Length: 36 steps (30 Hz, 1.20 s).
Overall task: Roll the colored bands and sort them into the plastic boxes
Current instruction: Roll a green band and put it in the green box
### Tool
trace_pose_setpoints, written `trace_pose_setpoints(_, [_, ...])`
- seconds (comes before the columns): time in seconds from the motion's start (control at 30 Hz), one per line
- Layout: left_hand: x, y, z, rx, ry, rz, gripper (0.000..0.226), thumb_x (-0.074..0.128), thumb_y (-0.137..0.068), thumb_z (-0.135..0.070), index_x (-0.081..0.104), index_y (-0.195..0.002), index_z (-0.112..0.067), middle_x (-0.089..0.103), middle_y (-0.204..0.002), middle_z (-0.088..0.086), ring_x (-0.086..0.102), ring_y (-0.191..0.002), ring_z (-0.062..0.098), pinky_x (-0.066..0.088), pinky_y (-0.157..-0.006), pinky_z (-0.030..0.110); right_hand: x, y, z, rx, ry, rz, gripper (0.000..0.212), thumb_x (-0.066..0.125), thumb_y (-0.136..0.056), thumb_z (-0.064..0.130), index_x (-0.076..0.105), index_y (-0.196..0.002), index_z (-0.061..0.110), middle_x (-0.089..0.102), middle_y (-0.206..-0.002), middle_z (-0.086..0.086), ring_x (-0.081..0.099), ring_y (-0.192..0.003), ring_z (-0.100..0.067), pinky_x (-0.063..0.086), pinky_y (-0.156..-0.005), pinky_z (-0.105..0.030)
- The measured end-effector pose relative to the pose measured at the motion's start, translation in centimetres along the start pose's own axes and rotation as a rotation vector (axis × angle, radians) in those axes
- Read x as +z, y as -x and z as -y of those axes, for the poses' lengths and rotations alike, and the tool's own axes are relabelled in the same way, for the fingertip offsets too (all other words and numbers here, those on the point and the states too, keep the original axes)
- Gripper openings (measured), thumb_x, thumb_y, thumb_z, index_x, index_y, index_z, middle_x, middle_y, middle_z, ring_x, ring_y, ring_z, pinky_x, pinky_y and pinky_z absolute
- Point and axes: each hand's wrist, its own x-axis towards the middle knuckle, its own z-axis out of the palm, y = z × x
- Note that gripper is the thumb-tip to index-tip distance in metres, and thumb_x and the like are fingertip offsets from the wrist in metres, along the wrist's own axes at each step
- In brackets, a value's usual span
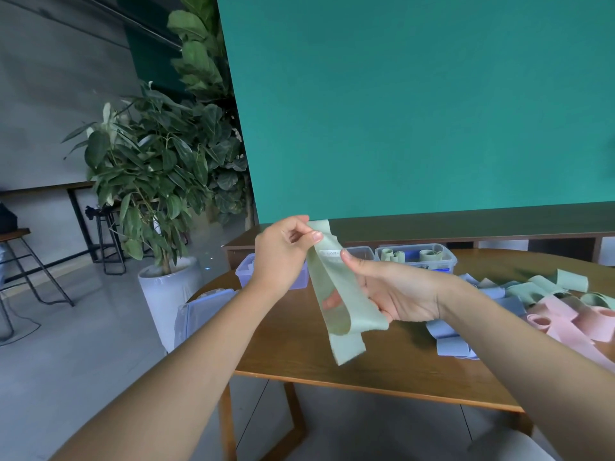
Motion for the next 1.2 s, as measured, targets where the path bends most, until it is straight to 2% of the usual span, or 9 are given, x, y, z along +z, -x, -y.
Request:
trace_pose_setpoints(0.07, [-0.1, 0.0, 0.2, 0.007, 0.006, -0.017, 0.009, 0.077, -0.086, -0.008, 0.071, -0.078, -0.008, 0.069, -0.11, -0.006, 0.068, -0.106, 0.006, 0.05, -0.094, 0.022, 0.1, 0.1, -0.1, 0.017, -0.022, 0.035, 0.082, 0.047, -0.088, 0.071, 0.045, -0.145, 0.012, 0.061, -0.137, -0.021, 0.057, -0.13, -0.036, 0.052, -0.101, -0.044])
trace_pose_setpoints(0.2, [-1.2, -0.6, 0.3, -0.008, 0.014, -0.039, 0.009, 0.076, -0.087, -0.009, 0.071, -0.08, -0.006, 0.069, -0.117, -0.001, 0.068, -0.105, 0.006, 0.05, -0.094, 0.021, 0.5, 0.3, -0.5, -0.039, 0.035, 0.011, 0.076, 0.04, -0.092, 0.068, 0.047, -0.144, 0.013, 0.067, -0.129, -0.017, 0.061, -0.127, -0.03, 0.036, -0.117, -0.05])
trace_pose_setpoints(0.43, [-1.9, -0.7, 0.2, -0.013, 0.049, -0.071, 0.012, 0.074, -0.087, -0.004, 0.07, -0.077, -0.01, 0.067, -0.1, -0.014, 0.067, -0.109, 0.01, 0.048, -0.089, 0.014, 1.0, 0.5, -1.3, 0.079, -0.001, 0.172, 0.099, 0.038, -0.087, 0.083, 0.056, -0.136, -0.002, 0.061, -0.135, -0.024, 0.056, -0.125, -0.039, 0.05, -0.089, -0.041])
trace_pose_setpoints(0.6, [-1.9, -0.3, 0.0, -0.029, 0.065, -0.052, 0.009, 0.074, -0.088, -0.009, 0.07, -0.081, -0.01, 0.072, -0.094, -0.012, 0.07, -0.101, 0.009, 0.054, -0.094, 0.029, 1.4, 0.1, -1.6, 0.05, -0.049, 0.128, 0.09, 0.032, -0.093, 0.076, 0.052, -0.138, 0.001, 0.059, -0.136, -0.024, 0.057, -0.128, -0.038, 0.051, -0.098, -0.041])
trace_pose_setpoints(0.73, [-2.2, 0.1, -1.0, -0.052, 0.109, -0.004, 0.012, 0.071, -0.093, -0.016, 0.067, -0.089, -0.005, 0.077, -0.088, 0.002, 0.073, -0.086, 0.019, 0.061, -0.075, 0.037, 1.2, -0.4, -1.7, 0.065, 0.078, -0.015, 0.103, 0.053, -0.069, 0.09, 0.055, -0.137, 0.012, 0.068, -0.128, -0.013, 0.067, -0.118, -0.029, 0.053, -0.096, -0.041])
trace_pose_setpoints(0.83, [-2.4, 0.7, -2.7, -0.059, 0.116, 0.037, 0.015, 0.069, -0.094, -0.017, 0.066, -0.093, -0.003, 0.077, -0.084, 0.002, 0.073, -0.074, 0.022, 0.054, -0.051, 0.028, 1.1, 0.2, -1.3, 0.1, 0.335, -0.138, 0.086, 0.052, -0.068, 0.082, 0.062, -0.126, 0.019, 0.074, -0.116, 0.0, 0.071, -0.107, -0.018, 0.054, -0.101, -0.04])
trace_pose_setpoints(0.97, [-2.7, 1.5, -4.5, -0.002, 0.122, 0.074, 0.013, 0.071, -0.092, -0.015, 0.067, -0.09, -0.002, 0.073, -0.07, 0.0, 0.063, -0.055, 0.018, 0.048, -0.054, 0.022, 0.9, 1.3, 0.2, -0.082, 0.654, -0.455, 0.063, 0.056, -0.077, 0.074, 0.072, -0.103, 0.019, 0.077, -0.097, 0.007, 0.073, -0.088, -0.007, 0.058, -0.091, -0.036])
trace_pose_setpoints(1.07, [-2.8, 2.0, -5.6, 0.014, 0.114, 0.085, 0.012, 0.073, -0.091, -0.017, 0.069, -0.089, -0.006, 0.068, -0.06, -0.007, 0.055, -0.051, 0.013, 0.048, -0.059, 0.023, 1.1, 1.6, 1.9, -0.334, 0.624, -0.72, 0.058, 0.068, -0.068, 0.071, 0.068, -0.091, 0.018, 0.073, -0.08, 0.006, 0.064, -0.072, -0.005, 0.049, -0.073, -0.028])
trace_pose_setpoints(1.2, [-3.2, 2.6, -6.5, 0.015, 0.111, 0.102, 0.011, 0.073, -0.091, -0.018, 0.071, -0.09, -0.008, 0.07, -0.063, -0.008, 0.057, -0.053, 0.006, 0.049, -0.06, 0.02, 2.1, 1.4, 3.4, -0.561, 0.277, -0.585, 0.044, 0.075, -0.075, 0.045, 0.071, -0.105, 0.013, 0.075, -0.101, -0.007, 0.067, -0.085, -0.013, 0.051, -0.077, -0.029])
